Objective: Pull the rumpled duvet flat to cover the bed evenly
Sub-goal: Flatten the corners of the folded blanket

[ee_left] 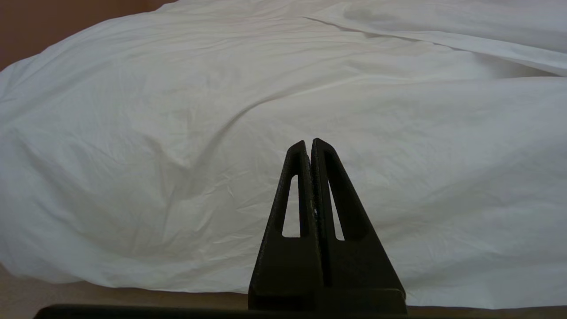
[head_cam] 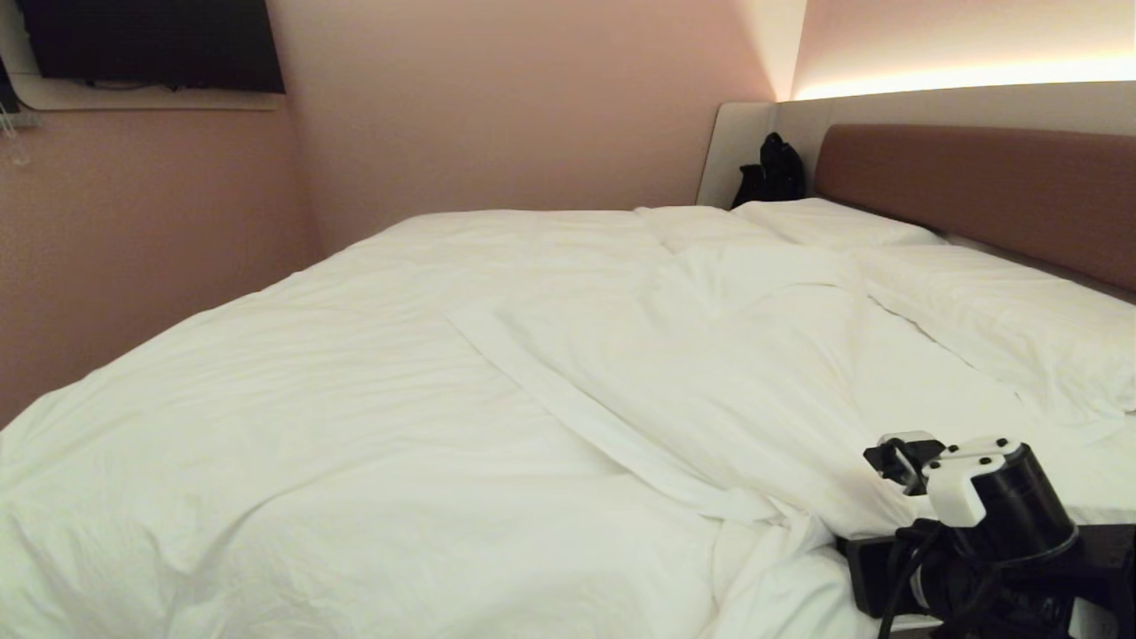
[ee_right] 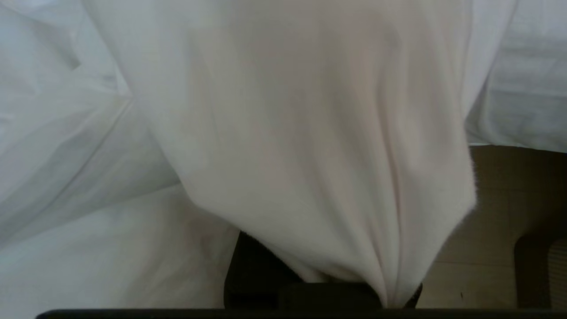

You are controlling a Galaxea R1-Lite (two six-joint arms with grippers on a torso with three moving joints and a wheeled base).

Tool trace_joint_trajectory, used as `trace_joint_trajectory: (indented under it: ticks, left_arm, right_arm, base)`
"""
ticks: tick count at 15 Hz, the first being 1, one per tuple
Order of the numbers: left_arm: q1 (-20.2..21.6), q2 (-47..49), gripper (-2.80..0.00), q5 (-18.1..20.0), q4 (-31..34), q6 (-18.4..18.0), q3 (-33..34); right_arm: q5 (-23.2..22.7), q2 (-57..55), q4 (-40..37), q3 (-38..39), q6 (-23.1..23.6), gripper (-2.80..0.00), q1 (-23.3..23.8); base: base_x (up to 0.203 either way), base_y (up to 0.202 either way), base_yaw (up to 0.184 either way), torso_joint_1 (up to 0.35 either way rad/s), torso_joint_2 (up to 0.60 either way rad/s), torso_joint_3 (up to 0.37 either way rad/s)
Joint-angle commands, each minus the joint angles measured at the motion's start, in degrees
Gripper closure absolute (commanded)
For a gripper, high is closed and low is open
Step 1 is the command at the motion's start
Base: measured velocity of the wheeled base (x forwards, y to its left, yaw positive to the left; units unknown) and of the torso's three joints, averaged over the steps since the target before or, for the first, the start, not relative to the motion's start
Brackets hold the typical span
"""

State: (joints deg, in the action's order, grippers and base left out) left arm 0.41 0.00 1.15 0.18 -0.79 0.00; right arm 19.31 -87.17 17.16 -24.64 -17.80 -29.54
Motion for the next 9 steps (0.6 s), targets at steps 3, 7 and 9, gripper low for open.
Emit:
trace_joint_trajectory:
  ticks: [3,7,9]
  left_arm:
    - [0.0,0.0,0.00,0.0,0.0,0.0,0.0]
    - [0.0,0.0,0.00,0.0,0.0,0.0,0.0]
    - [0.0,0.1,0.00,0.0,0.1,0.0,0.0]
  right_arm:
    - [0.0,0.1,0.8,3.4,-1.0,0.00,-0.6]
    - [-0.1,-0.5,1.6,4.4,-2.3,-2.80,-1.0]
    - [-0.1,-0.4,1.6,4.0,-2.4,-2.80,-1.0]
  base:
    - [0.000,0.000,0.000,0.000,0.00,0.000]
    - [0.000,0.000,0.000,0.000,0.00,0.000]
    - [0.000,0.000,0.000,0.000,0.00,0.000]
